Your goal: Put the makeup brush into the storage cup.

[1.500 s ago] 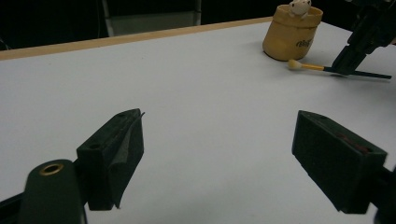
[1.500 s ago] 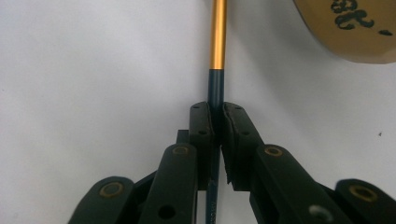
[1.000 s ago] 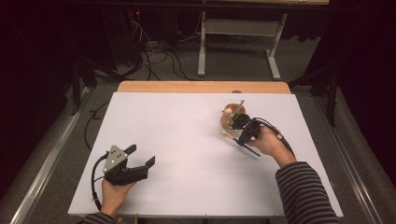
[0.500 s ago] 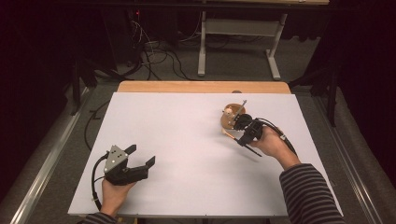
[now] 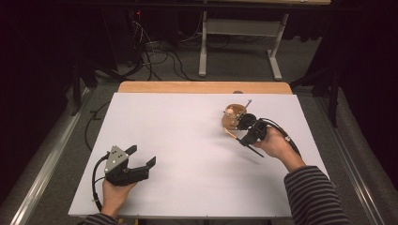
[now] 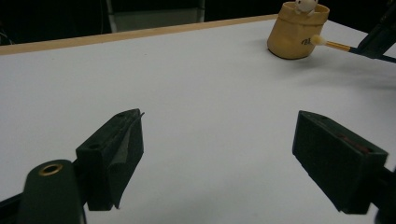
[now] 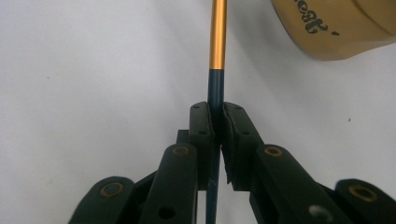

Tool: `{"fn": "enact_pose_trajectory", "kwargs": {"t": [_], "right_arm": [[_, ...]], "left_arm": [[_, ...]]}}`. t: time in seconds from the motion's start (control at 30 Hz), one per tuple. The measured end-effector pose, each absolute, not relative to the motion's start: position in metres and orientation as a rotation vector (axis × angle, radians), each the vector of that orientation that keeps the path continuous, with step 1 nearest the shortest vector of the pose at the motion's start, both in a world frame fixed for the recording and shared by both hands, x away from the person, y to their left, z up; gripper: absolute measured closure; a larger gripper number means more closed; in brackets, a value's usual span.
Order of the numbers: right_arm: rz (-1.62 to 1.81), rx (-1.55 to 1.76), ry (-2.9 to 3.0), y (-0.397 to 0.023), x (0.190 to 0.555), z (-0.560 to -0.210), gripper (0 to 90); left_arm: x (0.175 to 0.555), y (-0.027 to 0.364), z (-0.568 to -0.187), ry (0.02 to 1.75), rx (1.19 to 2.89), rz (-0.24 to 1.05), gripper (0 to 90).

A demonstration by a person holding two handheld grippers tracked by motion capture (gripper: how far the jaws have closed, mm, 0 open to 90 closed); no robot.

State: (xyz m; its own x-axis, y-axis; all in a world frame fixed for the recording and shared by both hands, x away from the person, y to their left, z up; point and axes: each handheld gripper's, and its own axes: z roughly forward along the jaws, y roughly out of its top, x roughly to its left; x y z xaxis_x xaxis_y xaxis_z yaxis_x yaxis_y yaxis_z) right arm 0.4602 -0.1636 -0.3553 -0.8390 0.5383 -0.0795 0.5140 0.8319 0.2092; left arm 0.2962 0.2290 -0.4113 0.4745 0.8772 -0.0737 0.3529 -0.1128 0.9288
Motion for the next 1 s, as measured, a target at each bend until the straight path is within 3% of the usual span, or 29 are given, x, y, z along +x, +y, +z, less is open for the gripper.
{"fn": "enact_pose_trajectory", "kwargs": {"t": [1.0], "right_arm": [[0.417,0.833,2.827,-0.184,0.451,-0.340,85.2]], "left_arm": [[0.297,0.229,-0.411,1.074,1.694,0.631,17.1]]}}
